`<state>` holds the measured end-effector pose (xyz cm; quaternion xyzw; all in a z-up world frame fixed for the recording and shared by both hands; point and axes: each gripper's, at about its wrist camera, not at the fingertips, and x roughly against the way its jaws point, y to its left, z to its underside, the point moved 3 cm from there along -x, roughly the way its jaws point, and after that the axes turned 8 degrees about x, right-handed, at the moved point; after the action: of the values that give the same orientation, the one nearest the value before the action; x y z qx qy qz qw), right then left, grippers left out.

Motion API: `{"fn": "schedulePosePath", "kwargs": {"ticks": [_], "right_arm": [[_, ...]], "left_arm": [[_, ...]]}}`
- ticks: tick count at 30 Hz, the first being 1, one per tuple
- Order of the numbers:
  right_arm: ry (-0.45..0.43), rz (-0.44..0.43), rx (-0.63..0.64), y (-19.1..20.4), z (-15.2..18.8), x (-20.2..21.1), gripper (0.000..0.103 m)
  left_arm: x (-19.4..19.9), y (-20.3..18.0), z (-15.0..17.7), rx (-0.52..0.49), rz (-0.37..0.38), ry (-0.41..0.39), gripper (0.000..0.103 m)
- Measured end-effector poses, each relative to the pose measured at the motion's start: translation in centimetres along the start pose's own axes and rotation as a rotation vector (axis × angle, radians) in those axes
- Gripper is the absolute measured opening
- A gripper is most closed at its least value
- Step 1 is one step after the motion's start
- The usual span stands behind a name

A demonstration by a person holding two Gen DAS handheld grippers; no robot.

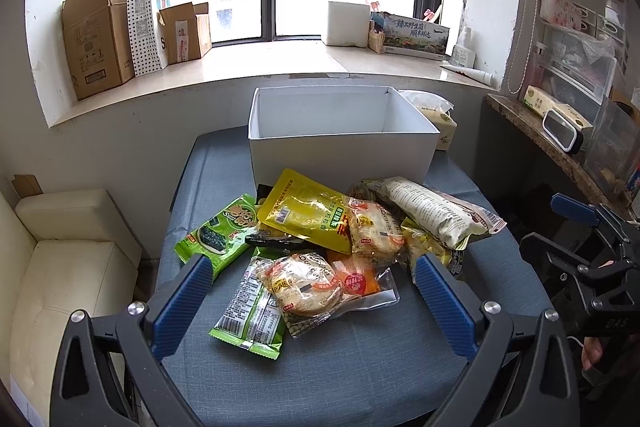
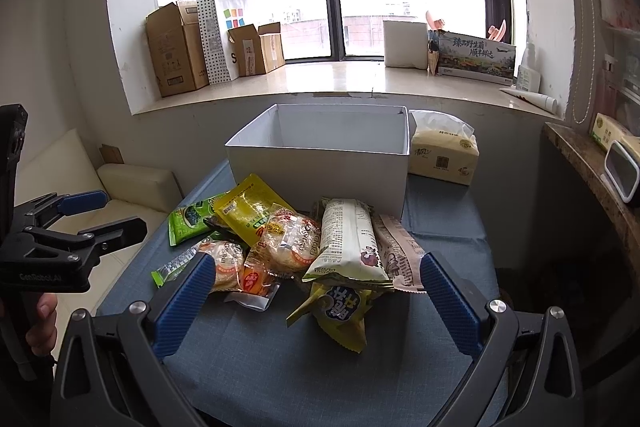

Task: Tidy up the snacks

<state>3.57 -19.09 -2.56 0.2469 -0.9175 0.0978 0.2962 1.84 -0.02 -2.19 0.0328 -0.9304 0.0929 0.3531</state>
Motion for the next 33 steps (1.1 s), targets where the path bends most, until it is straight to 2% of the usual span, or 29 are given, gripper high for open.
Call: {"fn": "schedulePosePath", "kwargs": {"ticks": [26,29,33], "right_arm": [[0.016,-0.024,-0.014,-0.2,0.3,-0.7,0.103],[0.018,-0.070,-0.042,-0.8,0.0,-1.2,0.103],[0.038,-0.054,-0.043,-1.9,-1.2,-2.7,0.103]], "left_arm": [[-0.4,0.5,0.4,0.008,-0.008,0.008,0.103],[-0.5,0.7,0.4,0.011,-0.008,0.012,0.103],[-0.7,1.0,0.5,0.018,-0.011,0.017,0.103]]}}
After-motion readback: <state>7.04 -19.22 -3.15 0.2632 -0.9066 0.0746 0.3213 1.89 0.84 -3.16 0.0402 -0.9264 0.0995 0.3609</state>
